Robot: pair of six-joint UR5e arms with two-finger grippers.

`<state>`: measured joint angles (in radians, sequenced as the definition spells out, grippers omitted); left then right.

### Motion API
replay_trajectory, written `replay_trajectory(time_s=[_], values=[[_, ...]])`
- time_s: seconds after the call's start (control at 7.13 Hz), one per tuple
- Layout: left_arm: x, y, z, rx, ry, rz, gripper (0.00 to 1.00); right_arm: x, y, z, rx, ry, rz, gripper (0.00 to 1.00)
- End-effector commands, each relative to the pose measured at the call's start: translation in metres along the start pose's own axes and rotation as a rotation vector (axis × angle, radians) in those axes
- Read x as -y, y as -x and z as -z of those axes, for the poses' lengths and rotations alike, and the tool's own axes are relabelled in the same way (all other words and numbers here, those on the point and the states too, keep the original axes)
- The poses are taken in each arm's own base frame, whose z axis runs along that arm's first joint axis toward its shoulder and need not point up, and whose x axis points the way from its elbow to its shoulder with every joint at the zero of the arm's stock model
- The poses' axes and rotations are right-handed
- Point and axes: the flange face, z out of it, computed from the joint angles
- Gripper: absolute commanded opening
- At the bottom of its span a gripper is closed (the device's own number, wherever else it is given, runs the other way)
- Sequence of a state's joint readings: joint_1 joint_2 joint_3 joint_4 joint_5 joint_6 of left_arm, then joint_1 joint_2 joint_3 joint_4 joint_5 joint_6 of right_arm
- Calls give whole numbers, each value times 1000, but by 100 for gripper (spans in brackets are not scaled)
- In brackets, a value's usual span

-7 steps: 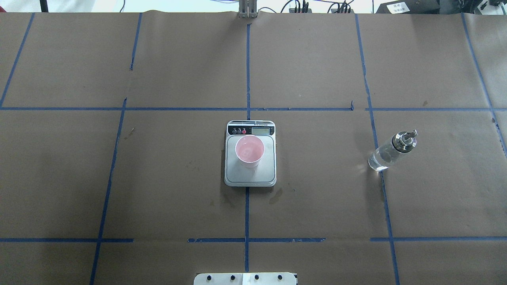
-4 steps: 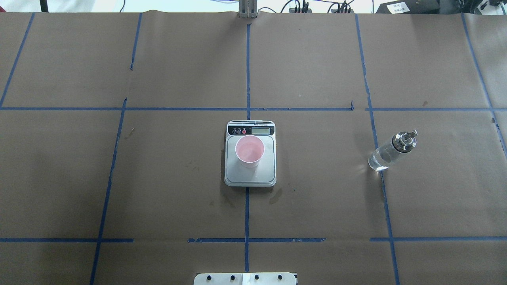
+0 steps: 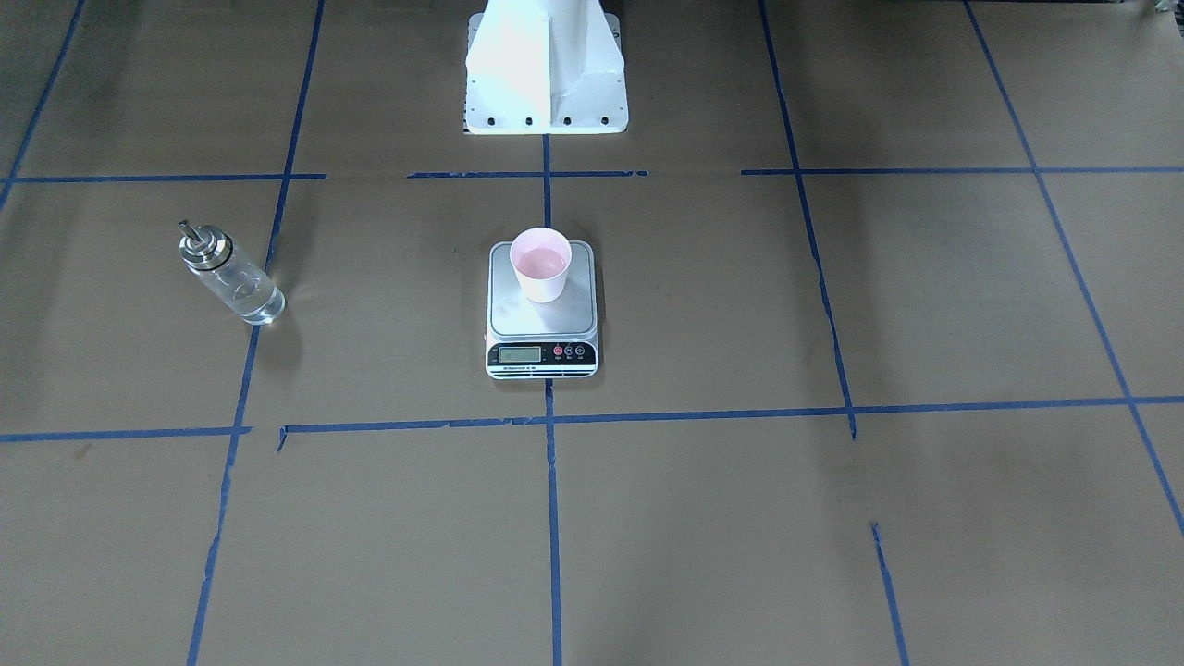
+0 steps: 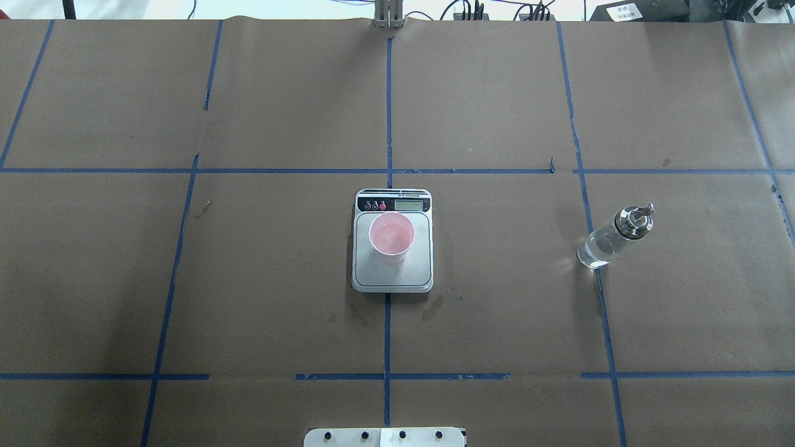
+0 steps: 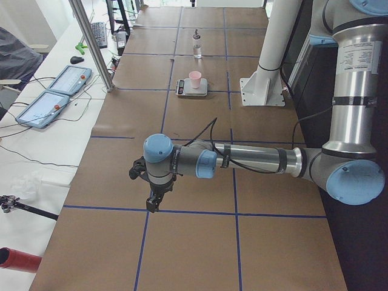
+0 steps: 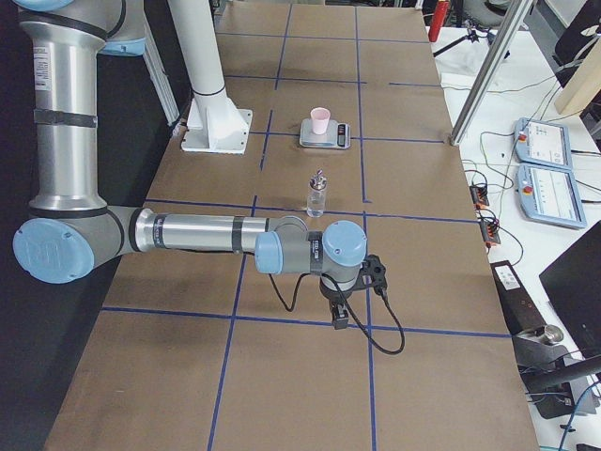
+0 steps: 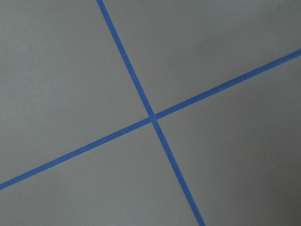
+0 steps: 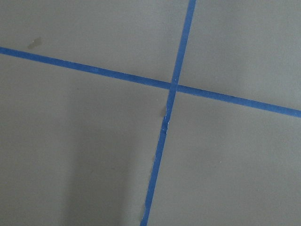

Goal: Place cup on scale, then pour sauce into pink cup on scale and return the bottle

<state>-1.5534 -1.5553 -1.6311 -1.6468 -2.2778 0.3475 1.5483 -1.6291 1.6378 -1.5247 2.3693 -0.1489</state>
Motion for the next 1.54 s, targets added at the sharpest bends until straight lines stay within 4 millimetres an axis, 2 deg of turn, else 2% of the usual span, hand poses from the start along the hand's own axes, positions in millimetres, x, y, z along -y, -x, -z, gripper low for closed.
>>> replay_trajectory(time_s=[0.0, 1.12, 1.4], values=[[-8, 9, 1, 1, -1, 16, 100, 0, 5, 4, 9, -10, 1, 100], [-8, 8, 1, 5, 0, 17, 100, -2, 3, 3, 3, -6, -31, 100], [-4, 6, 3, 4, -6, 137, 100, -2, 4, 4, 0, -9, -106, 100]])
